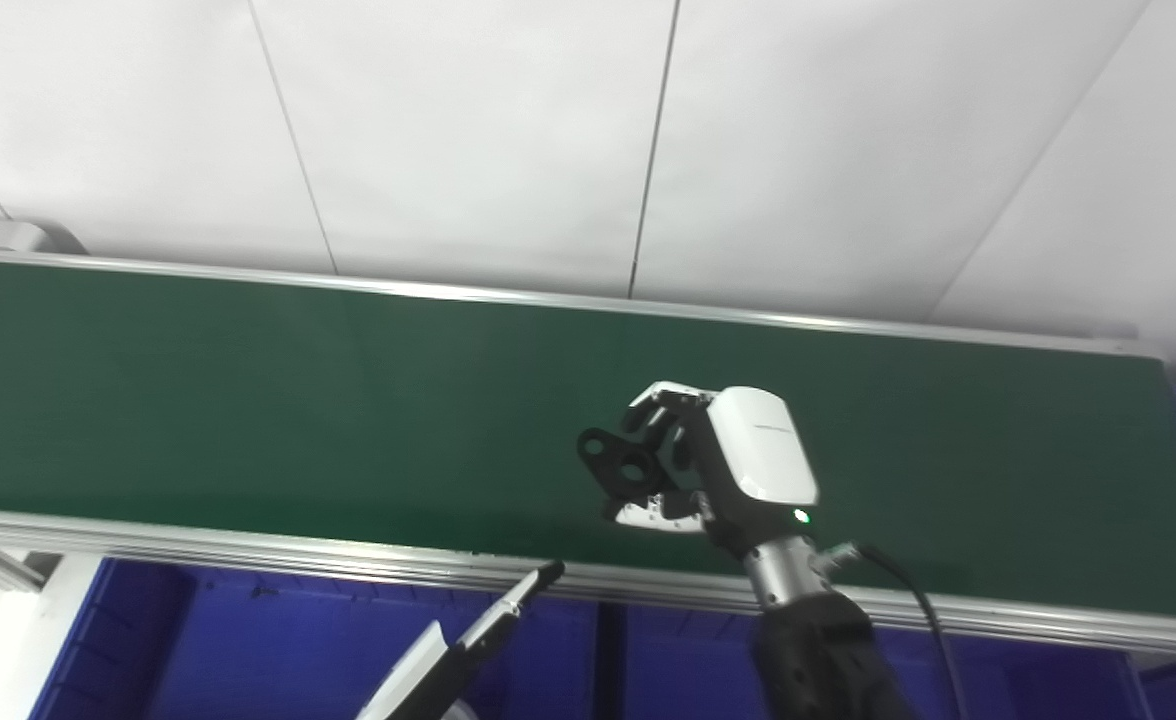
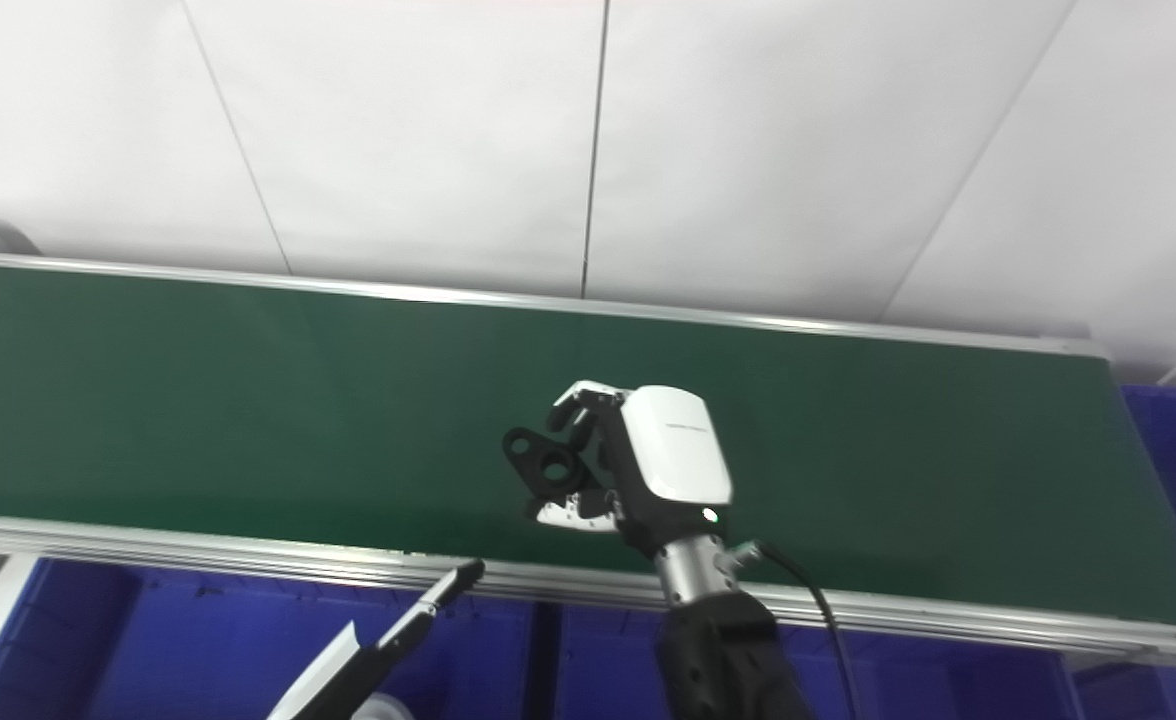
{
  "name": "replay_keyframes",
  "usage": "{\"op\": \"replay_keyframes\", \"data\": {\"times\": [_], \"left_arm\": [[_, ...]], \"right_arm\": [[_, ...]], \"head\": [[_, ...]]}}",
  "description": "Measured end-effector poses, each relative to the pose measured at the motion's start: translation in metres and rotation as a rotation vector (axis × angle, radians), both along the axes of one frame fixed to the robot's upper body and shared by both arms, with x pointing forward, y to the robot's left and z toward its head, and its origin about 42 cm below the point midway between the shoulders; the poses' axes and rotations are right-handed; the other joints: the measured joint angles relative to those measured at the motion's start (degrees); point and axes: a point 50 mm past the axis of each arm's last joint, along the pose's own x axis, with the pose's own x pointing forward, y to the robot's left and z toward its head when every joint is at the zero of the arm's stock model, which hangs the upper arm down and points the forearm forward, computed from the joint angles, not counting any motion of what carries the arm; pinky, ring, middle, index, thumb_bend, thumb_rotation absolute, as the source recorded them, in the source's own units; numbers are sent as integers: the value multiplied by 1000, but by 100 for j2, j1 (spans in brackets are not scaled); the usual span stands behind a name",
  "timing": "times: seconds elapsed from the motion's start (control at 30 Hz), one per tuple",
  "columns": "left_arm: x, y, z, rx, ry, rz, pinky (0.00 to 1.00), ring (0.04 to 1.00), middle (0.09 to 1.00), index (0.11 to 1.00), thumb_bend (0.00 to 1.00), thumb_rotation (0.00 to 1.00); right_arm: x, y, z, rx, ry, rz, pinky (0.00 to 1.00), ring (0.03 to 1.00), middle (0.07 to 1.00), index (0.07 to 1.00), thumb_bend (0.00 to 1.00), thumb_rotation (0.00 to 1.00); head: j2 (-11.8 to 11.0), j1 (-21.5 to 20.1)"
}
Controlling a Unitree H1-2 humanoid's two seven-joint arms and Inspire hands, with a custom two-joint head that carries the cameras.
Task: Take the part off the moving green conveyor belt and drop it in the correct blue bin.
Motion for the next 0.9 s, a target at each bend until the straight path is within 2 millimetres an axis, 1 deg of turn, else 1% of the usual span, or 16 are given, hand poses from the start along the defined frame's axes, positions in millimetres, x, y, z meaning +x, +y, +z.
{"op": "replay_keyframes", "data": {"times": [0.07,0.17,0.2,0.23,0.27,0.33,0.37,0.5,0.57,0.63,0.7,0.77,0.83,0.87,0.9], "left_arm": [[-2,1,0,-4,10,2,999,1000,1000,1000,898,625],[-1,3,4,-26,19,5,1000,1000,1000,1000,902,628],[-2,4,6,-32,20,8,1000,1000,1000,1000,901,638],[-1,5,7,-33,17,12,1000,1000,1000,1000,901,641],[-1,6,7,-31,17,13,1000,1000,1000,1000,902,640],[0,8,8,-27,18,14,1000,1000,1000,1000,906,638],[1,9,8,-31,24,11,1000,1000,1000,1000,909,634],[4,11,14,-47,21,7,998,1000,1000,1000,909,635],[7,11,17,-60,14,13,997,1000,1000,1000,902,631],[7,12,17,-59,18,10,987,1000,1000,1000,900,630],[7,15,17,-52,23,7,975,1000,1000,1000,898,629],[7,18,18,-58,29,17,976,1000,1000,1000,884,616],[8,18,22,-69,22,17,976,1000,1000,1000,876,604],[9,18,23,-72,17,13,975,1000,1000,1000,875,601],[10,17,25,-78,14,10,972,1000,1000,1000,878,597]], "right_arm": [[-11,-6,0,8,13,-15,157,214,470,483,530,0],[-30,-16,-1,15,34,-39,150,208,470,482,530,0],[-36,-19,-2,18,47,-45,159,226,471,483,530,0],[-42,-22,-3,20,59,-49,163,233,472,483,530,0],[-49,-26,-6,16,79,-54,166,238,472,483,530,0],[-63,-33,-12,-1,127,-59,164,236,471,483,530,0],[-70,-36,-14,-7,143,-61,160,230,471,483,530,0],[-95,-51,-21,-42,215,-74,147,215,470,483,530,0],[-105,-56,-25,-58,256,-74,144,210,470,484,531,0],[-112,-59,-28,-64,285,-79,131,192,469,484,531,0],[-118,-64,-33,-57,317,-92,120,178,469,484,531,0],[-121,-69,-39,-59,351,-100,128,188,469,484,531,0],[-122,-75,-45,-77,394,-91,131,196,469,484,531,0],[-122,-76,-46,-84,405,-86,131,196,469,484,531,0],[-122,-76,-46,-90,416,-81,138,208,469,484,530,0]], "head": [[35,-70],[166,-193],[237,-237],[237,-237],[298,-263],[299,-264],[482,-368],[580,-431],[650,-544],[650,-545],[729,-624],[747,-641],[817,-685],[870,-729],[870,-729]]}}
